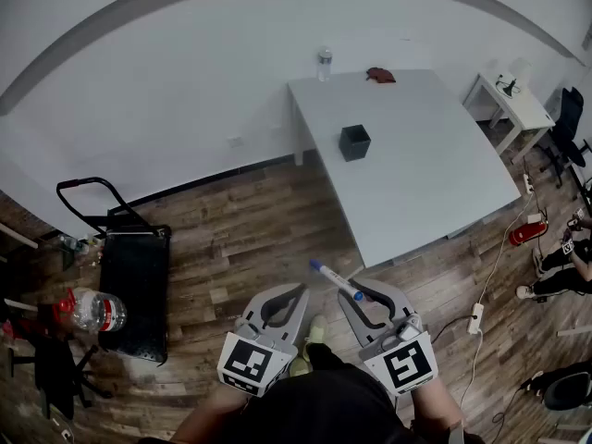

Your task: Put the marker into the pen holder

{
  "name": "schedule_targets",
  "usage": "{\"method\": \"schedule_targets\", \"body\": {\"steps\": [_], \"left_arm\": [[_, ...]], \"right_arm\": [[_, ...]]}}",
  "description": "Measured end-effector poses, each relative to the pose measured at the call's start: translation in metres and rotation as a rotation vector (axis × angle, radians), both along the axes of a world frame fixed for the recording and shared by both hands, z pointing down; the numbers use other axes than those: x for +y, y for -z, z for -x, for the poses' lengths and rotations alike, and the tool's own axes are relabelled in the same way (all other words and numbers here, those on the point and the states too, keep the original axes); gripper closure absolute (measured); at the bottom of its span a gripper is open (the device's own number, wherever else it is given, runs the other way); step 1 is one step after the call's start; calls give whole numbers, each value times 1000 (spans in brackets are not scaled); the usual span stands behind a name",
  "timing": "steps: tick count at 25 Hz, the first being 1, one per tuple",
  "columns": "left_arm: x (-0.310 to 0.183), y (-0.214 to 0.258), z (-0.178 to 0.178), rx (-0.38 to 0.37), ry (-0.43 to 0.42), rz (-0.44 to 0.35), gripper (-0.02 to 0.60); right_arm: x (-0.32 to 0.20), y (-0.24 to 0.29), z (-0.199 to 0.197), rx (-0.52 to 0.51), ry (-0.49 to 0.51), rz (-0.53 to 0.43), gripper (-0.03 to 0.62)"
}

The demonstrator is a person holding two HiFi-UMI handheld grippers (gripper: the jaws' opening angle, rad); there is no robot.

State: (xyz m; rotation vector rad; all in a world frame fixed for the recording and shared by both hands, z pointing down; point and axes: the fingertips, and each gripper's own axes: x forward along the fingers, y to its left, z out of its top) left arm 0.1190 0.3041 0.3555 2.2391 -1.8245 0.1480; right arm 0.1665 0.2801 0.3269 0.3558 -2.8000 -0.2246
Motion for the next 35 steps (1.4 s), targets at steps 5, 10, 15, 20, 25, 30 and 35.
{"method": "schedule_targets", "body": {"steps": [5, 10, 15, 20, 25, 30, 35], "left_arm": [[-45, 2, 16, -4, 20, -1, 575], [-84, 13, 35, 4, 52, -15, 575], [-110, 17, 43, -6, 48, -9, 575], [-137, 23, 50, -4, 23, -20, 575], [-168, 18, 67, 11, -18, -24, 575], [-209, 16, 101, -17, -88, -37, 575], [-256, 19, 141, -18, -161, -44, 575]], "right_arm": [[-47, 6, 14, -12, 19, -17, 514], [-88, 9, 26, -32, 23, -18, 514], [-110, 14, 35, -36, 38, -31, 514], [-132, 18, 41, -34, 17, -47, 514], [-160, 12, 58, -29, -26, -41, 514], [-198, 7, 94, -6, -86, -40, 514], [-240, 12, 135, -2, -163, -38, 514]]}}
